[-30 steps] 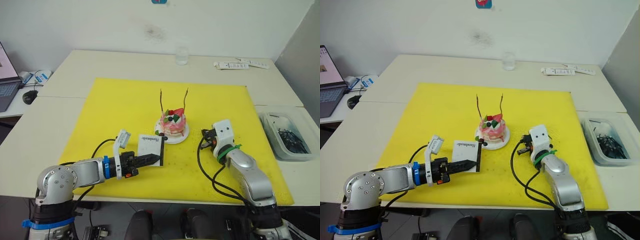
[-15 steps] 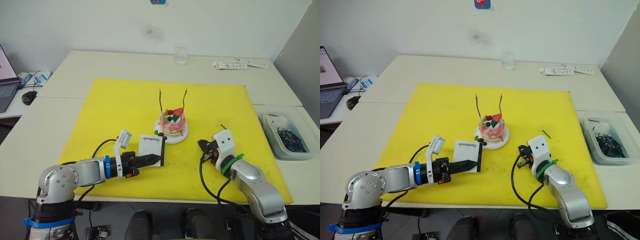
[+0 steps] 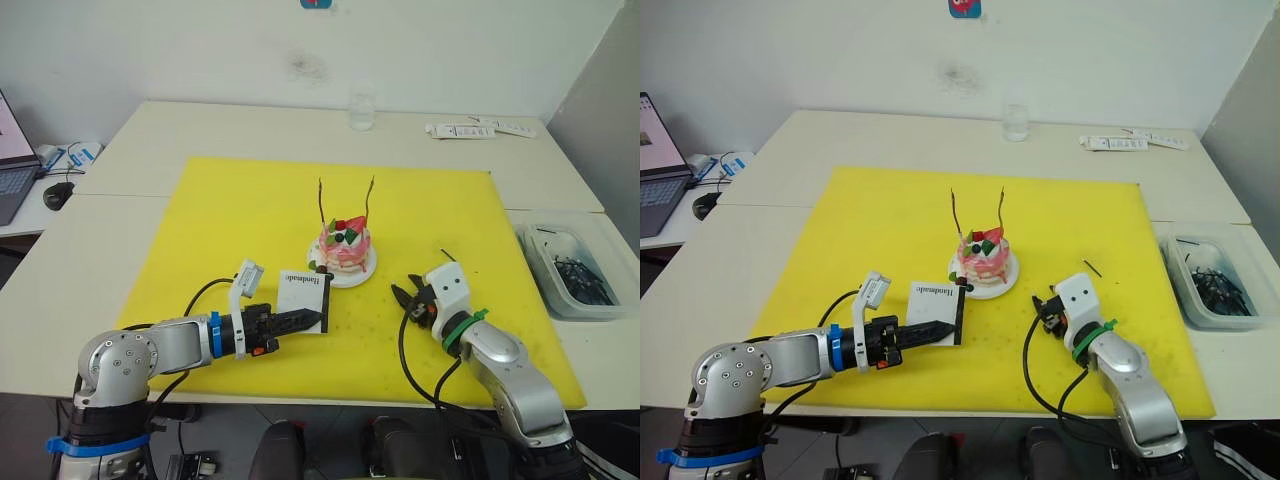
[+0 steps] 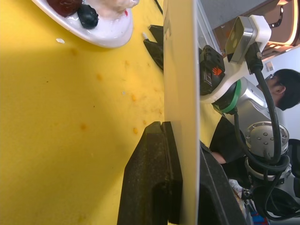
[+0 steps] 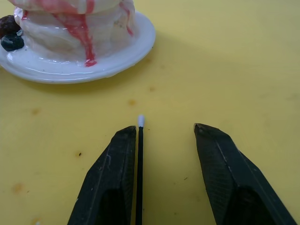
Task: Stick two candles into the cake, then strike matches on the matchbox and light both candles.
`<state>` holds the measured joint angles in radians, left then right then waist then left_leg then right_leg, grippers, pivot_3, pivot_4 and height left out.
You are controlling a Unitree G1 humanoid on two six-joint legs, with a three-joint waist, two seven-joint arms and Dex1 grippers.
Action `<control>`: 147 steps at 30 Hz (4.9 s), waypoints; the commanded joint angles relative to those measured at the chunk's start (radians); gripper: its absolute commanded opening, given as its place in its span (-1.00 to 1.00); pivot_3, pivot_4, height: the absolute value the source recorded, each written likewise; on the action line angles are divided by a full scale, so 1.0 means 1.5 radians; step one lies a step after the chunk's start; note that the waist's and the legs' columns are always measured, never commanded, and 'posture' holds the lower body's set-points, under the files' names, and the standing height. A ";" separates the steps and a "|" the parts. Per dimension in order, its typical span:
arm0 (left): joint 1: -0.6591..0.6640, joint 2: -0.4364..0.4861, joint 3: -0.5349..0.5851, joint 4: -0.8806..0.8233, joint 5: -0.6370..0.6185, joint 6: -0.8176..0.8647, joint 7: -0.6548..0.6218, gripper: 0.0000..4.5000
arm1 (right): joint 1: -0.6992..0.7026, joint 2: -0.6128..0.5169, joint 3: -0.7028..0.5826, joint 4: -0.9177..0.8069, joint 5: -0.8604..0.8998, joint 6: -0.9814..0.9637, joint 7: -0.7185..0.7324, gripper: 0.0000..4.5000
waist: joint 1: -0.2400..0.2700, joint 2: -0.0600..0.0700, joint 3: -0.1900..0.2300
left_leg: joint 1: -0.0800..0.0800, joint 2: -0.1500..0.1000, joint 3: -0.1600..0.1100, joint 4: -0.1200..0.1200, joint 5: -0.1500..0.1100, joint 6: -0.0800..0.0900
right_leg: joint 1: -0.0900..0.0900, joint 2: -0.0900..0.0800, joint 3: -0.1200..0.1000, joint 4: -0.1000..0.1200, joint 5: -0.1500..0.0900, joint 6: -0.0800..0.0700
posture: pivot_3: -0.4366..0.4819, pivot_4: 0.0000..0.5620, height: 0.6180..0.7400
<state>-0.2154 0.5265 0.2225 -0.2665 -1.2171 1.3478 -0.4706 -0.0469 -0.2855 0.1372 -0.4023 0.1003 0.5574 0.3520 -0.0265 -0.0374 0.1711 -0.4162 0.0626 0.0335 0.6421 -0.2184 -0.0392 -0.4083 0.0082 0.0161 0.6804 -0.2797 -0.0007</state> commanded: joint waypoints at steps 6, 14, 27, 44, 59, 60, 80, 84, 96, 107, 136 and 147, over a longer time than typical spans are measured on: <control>-0.004 0.002 0.000 -0.012 -0.012 -0.009 -0.004 -1.00 | 0.010 0.003 0.028 -0.014 -0.004 0.020 -0.003 -0.10 | 0.000 0.000 0.000 | 0.000 0.000 0.000 0.000 0.000 0.000 | 0.000 0.000 0.000 0.000 0.000 0.000 | -0.05 -0.47 1.00; -0.006 0.001 -0.001 -0.009 -0.010 -0.009 -0.002 -1.00 | 0.012 0.023 0.023 -0.008 0.000 0.044 -0.023 -0.50 | 0.000 0.000 0.000 | 0.000 0.000 0.000 0.000 0.000 0.000 | 0.000 0.000 0.000 0.000 0.000 0.000 | -0.05 -0.47 1.00; -0.008 -0.014 0.005 -0.015 -0.023 -0.010 0.021 -1.00 | 0.016 0.013 0.009 -0.076 0.032 0.070 0.003 -0.98 | 0.000 0.000 0.000 | 0.000 0.000 0.000 0.000 0.000 0.000 | 0.000 0.000 0.000 0.000 0.000 0.000 | -0.05 -0.47 1.00; -0.116 -0.088 -0.010 -0.006 -0.036 -0.047 0.112 -1.00 | -0.170 -0.200 0.005 -0.293 0.191 0.271 0.163 -0.98 | 0.000 -0.001 0.000 | 0.000 -0.001 -0.001 0.001 0.000 0.000 | 0.001 0.002 0.000 -0.001 0.000 0.001 | -0.05 -0.47 1.00; -0.109 -0.081 -0.014 -0.015 -0.046 -0.054 0.109 -1.00 | -0.233 -0.221 0.016 -0.290 0.234 0.293 0.160 -0.98 | 0.000 -0.001 0.000 | 0.000 -0.001 -0.001 0.001 0.000 0.000 | 0.001 0.003 0.000 0.000 0.000 0.001 | -0.05 -0.47 1.00; -0.109 -0.081 -0.014 -0.014 -0.046 -0.053 0.108 -1.00 | -0.233 -0.221 0.015 -0.290 0.235 0.294 0.157 -0.98 | 0.000 -0.001 0.000 | 0.000 -0.001 -0.001 0.001 0.000 0.000 | 0.001 0.003 0.000 0.000 0.000 0.001 | -0.05 -0.47 1.00; -0.097 -0.055 -0.048 -0.035 -0.022 -0.063 0.074 -1.00 | 0.049 -0.075 0.000 -0.032 0.062 -0.030 -0.005 -0.98 | -0.001 -0.001 0.000 | 0.000 0.000 0.000 0.001 0.000 0.000 | 0.001 0.003 0.000 0.000 0.001 0.001 | -0.05 -0.47 1.00; -0.095 -0.050 -0.049 -0.035 -0.021 -0.065 0.073 -1.00 | 0.062 -0.068 0.000 -0.008 0.052 -0.066 0.003 -0.69 | -0.001 -0.001 0.000 | 0.000 0.000 0.000 0.001 0.000 0.000 | 0.001 0.003 0.000 0.000 0.001 0.001 | -0.05 -0.47 1.00; -0.087 -0.044 -0.052 -0.037 -0.023 -0.072 0.072 -1.00 | 0.088 -0.054 -0.009 0.024 0.033 -0.163 0.012 -0.09 | -0.001 -0.001 0.000 | 0.000 0.000 0.000 0.001 0.000 0.000 | 0.001 0.003 0.000 0.000 0.000 0.001 | -0.05 -0.47 1.00; -0.087 -0.042 -0.052 -0.033 -0.025 -0.072 0.070 -1.00 | 0.100 -0.033 -0.005 0.022 0.025 -0.149 0.012 -0.09 | 0.000 -0.001 0.000 | 0.000 0.000 0.000 0.001 0.000 0.000 | 0.001 0.003 0.000 0.000 0.000 0.001 | -0.05 -0.47 1.00; -0.121 -0.076 -0.060 -0.012 -0.022 -0.075 0.097 -1.00 | -0.106 -0.200 -0.009 -0.319 0.189 0.234 0.137 -0.99 | 0.000 -0.001 0.000 | 0.000 -0.001 0.000 0.002 0.000 0.000 | 0.001 0.003 0.000 0.000 0.001 0.001 | -0.05 -0.47 1.00; -0.126 -0.073 -0.068 -0.009 -0.015 -0.078 0.087 -1.00 | -0.178 -0.254 0.046 -0.320 0.189 0.263 0.148 -0.99 | 0.000 -0.001 0.000 | 0.000 -0.001 -0.001 0.001 0.000 0.000 | 0.001 0.003 0.000 0.000 0.001 0.001 | -0.05 -0.47 1.00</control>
<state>-0.3911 0.4171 0.1190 -0.2640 -1.2338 1.2424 -0.3255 -0.2981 -0.6631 0.2045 -0.8595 0.3785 0.9536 0.5797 -0.0262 -0.0392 0.1718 -0.4161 0.0615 0.0323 0.6442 -0.2183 -0.0392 -0.4067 0.0127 0.0153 0.6803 -0.2789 0.0006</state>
